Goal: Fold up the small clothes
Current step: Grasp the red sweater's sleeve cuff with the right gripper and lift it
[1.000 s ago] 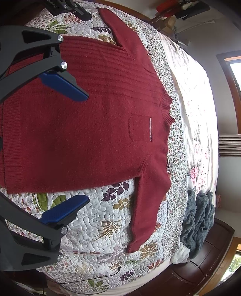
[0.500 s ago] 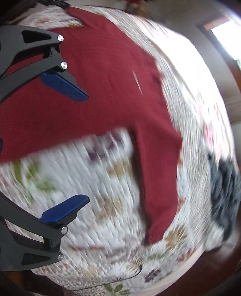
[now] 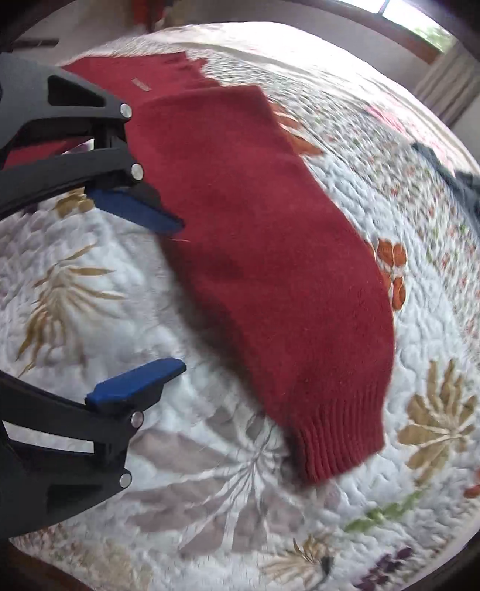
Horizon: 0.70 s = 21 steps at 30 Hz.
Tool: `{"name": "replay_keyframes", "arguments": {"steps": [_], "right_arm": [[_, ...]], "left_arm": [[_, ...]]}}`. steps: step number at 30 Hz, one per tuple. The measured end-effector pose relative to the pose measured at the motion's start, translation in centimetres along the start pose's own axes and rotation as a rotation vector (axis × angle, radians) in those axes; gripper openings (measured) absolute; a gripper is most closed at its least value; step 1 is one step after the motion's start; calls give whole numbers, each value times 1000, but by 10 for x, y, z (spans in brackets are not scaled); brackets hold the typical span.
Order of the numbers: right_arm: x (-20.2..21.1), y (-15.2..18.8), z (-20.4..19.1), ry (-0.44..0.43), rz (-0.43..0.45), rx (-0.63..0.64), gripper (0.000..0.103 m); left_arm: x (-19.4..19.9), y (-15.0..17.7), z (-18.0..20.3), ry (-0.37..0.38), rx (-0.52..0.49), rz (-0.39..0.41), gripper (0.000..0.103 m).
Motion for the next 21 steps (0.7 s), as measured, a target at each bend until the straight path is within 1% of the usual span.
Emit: {"name": "replay_keyframes", "arguments": {"steps": [2, 3, 4, 5, 6, 7, 8, 9, 10, 11, 13, 15, 16, 18, 21], "right_arm": [[-8, -9, 2, 17, -1, -9, 68], [-10, -11, 2, 24, -3, -13, 60], [-12, -14, 4, 30, -2, -18, 55], [-12, -16, 5, 41, 5, -21, 46], [-12, -20, 7, 44, 12, -19, 34], [-11, -22, 8, 41, 20, -15, 25], [-8, -24, 9, 20, 29, -11, 11], [-6, -28, 9, 2, 35, -16, 8], [-1, -27, 9, -5, 52, -22, 7], [10, -26, 9, -7, 90, -19, 6], [25, -23, 5, -9, 140, 3, 6], [43, -18, -7, -34, 184, 39, 6], [55, -12, -16, -58, 202, 58, 6], [71, -4, -35, -78, 233, 99, 5], [88, 7, -71, -58, 286, 184, 5]], "left_arm": [[-10, 0, -1, 9, 6, -19, 99], [-13, 0, -2, 10, 8, -27, 99], [-17, 2, -4, 7, 9, -34, 99], [-19, 2, -5, 4, 9, -36, 99], [-22, 3, -7, 0, 8, -38, 99], [-23, 4, -10, -3, 8, -40, 99], [-26, 5, -12, -9, 10, -44, 99], [-28, 6, -16, -12, 14, -46, 99], [-29, 7, -20, -13, 21, -48, 99], [-29, 7, -23, -14, 27, -49, 99], [-29, 9, -30, -17, 39, -50, 99], [-28, 10, -36, -24, 43, -49, 99], [-27, 10, -39, -29, 43, -46, 99], [-24, 11, -45, -38, 46, -40, 99], [-21, 12, -54, -34, 62, -42, 99]]}}
Point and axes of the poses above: each gripper's, at about its wrist camera, not at the fingertips, and x roughly against the way its jaws point, z to its right, y to its underside, the point moved 3 cm from there along -x, roughly the way its jaws point, and after that the axes turned 11 degrees about y, right-handed, at the moved point
